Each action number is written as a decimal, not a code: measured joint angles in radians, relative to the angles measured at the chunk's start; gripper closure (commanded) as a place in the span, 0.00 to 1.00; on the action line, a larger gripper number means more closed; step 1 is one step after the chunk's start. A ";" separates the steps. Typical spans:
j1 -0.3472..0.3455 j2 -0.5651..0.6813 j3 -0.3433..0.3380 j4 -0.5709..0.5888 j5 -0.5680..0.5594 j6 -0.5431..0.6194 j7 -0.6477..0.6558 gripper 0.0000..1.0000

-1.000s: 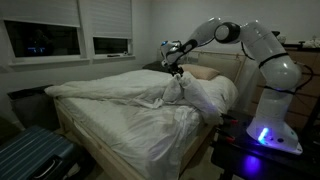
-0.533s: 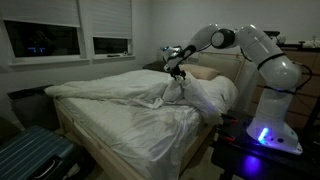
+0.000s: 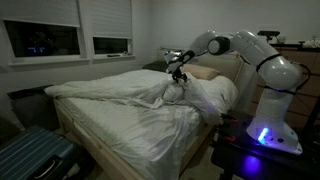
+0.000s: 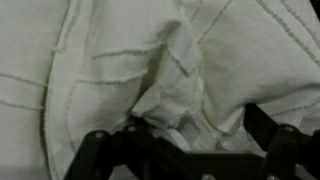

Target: Move the left side of the blanket to the right

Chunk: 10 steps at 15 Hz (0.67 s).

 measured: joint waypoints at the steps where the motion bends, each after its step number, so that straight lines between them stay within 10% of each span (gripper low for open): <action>1: -0.001 0.007 -0.006 0.012 0.008 0.000 0.002 0.42; 10: -0.012 0.022 -0.064 0.114 0.058 -0.002 0.163 1.00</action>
